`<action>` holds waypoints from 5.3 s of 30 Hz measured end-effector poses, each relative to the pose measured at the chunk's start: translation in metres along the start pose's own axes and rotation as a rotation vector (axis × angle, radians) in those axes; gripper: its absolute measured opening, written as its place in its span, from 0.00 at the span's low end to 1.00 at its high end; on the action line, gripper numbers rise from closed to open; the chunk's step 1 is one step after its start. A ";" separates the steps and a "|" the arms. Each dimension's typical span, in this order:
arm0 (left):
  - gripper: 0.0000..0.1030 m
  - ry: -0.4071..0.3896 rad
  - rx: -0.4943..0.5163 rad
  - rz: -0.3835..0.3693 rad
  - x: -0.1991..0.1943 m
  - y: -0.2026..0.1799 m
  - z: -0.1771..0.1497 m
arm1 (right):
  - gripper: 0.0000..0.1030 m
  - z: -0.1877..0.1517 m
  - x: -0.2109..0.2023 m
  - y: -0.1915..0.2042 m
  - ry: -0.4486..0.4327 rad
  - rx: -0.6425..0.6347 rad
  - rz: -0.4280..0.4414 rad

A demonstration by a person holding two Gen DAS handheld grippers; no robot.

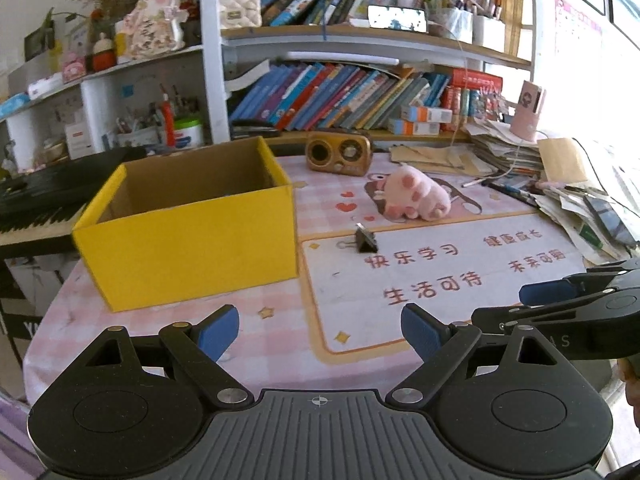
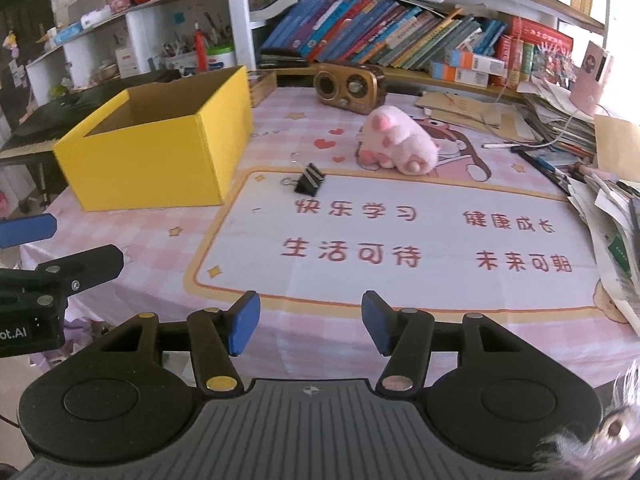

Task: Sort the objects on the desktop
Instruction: 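Move the left gripper to the black binder clip while the right gripper approaches the pink plush, then close the left gripper on the binder clip while the right gripper grasps the pink plush, then carry the binder clip and pink plush over to the yellow box with both grippers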

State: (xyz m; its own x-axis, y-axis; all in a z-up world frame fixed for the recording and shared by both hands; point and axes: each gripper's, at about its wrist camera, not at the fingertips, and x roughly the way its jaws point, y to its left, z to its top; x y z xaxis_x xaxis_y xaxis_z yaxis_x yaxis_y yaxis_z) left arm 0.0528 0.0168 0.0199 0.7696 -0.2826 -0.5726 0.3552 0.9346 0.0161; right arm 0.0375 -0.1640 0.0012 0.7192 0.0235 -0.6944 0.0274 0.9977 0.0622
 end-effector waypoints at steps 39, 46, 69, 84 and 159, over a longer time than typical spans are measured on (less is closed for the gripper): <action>0.67 0.089 -0.092 0.040 0.138 -0.075 0.071 | 0.60 0.083 0.086 -0.140 0.047 -0.045 0.059; 0.61 0.128 -0.135 0.088 0.170 -0.069 0.078 | 0.62 0.101 0.111 -0.148 0.039 -0.045 0.105; 0.14 0.189 -0.324 0.143 0.235 -0.046 0.080 | 0.87 0.152 0.194 -0.139 0.015 -0.343 0.172; 0.07 0.143 -0.313 0.100 0.223 -0.049 0.091 | 0.64 0.160 0.234 -0.126 0.072 -0.415 0.184; 0.07 0.014 -0.330 -0.087 -0.023 0.057 -0.014 | 0.57 0.016 -0.002 0.032 0.058 -0.092 0.185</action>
State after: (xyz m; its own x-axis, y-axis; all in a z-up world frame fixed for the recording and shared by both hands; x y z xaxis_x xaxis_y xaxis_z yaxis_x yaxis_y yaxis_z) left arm 0.0482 0.0800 0.0222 0.7355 -0.3635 -0.5718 0.2267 0.9273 -0.2979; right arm 0.0479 -0.1327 0.0158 0.6651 0.2079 -0.7172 -0.1670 0.9776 0.1284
